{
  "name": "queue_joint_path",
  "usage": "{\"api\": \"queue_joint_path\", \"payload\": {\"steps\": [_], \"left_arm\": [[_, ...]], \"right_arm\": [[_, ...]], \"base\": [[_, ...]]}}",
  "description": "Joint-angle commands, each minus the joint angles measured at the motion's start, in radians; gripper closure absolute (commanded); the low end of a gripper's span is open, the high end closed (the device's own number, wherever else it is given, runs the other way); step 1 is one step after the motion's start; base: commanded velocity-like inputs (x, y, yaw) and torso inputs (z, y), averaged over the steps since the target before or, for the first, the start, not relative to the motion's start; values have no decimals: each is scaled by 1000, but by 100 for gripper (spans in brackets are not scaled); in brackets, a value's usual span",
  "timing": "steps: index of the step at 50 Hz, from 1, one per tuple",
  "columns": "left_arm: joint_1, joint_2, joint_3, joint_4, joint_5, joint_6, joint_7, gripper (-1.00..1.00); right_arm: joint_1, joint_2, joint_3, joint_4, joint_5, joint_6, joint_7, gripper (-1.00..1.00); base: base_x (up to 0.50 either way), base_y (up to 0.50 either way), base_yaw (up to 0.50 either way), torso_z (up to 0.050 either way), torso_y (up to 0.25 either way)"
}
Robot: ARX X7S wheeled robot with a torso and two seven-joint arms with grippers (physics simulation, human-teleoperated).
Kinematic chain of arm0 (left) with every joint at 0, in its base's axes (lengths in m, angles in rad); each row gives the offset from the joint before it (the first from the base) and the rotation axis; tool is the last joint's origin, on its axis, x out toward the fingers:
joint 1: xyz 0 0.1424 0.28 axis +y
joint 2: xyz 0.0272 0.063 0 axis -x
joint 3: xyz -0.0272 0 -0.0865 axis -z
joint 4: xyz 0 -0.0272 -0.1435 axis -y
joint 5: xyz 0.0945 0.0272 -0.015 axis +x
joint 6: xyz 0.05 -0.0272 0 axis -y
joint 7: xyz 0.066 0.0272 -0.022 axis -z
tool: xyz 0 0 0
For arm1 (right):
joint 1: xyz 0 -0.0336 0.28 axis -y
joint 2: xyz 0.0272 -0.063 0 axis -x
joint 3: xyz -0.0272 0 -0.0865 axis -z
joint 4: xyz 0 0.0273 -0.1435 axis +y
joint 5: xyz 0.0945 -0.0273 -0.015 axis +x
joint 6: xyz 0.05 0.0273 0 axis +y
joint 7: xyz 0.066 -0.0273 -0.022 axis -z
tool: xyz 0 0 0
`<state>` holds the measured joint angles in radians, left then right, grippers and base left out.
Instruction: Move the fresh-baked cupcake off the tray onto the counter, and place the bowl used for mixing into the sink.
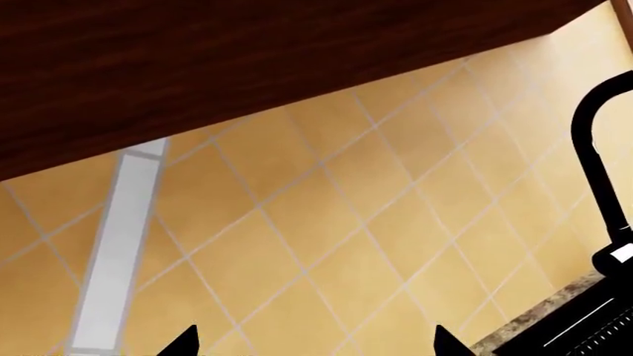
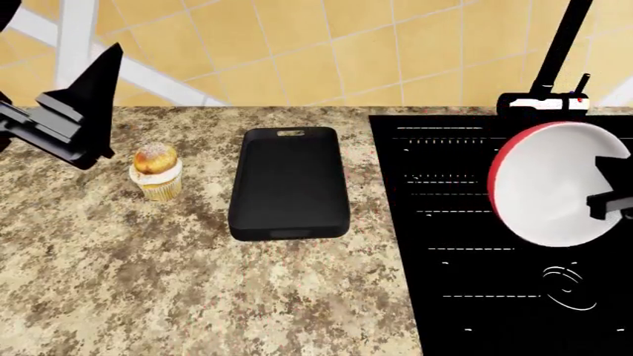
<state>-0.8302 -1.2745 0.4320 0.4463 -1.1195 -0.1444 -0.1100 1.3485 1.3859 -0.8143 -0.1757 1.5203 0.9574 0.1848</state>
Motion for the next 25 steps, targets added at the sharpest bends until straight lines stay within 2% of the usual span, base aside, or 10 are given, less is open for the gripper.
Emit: {"api": "queue_joint_path", "payload": {"steps": [1,13,25], "left_arm": [[0,7,4,-1,17,-10,-4,-100],[34,6,-1,8,16,20,-17,-100],[35,2,-6,13,13,17,-15,-100]], "right_arm": [[-14,37,0,39,-38,-58,37,100],[-49,31,-8,88,-92,-130,110,100],[-39,33,-23,75,-134,-51,124,100]], "base": [[0,0,0,0,0],[0,0,0,0,1],[0,0,0,0,0]]}}
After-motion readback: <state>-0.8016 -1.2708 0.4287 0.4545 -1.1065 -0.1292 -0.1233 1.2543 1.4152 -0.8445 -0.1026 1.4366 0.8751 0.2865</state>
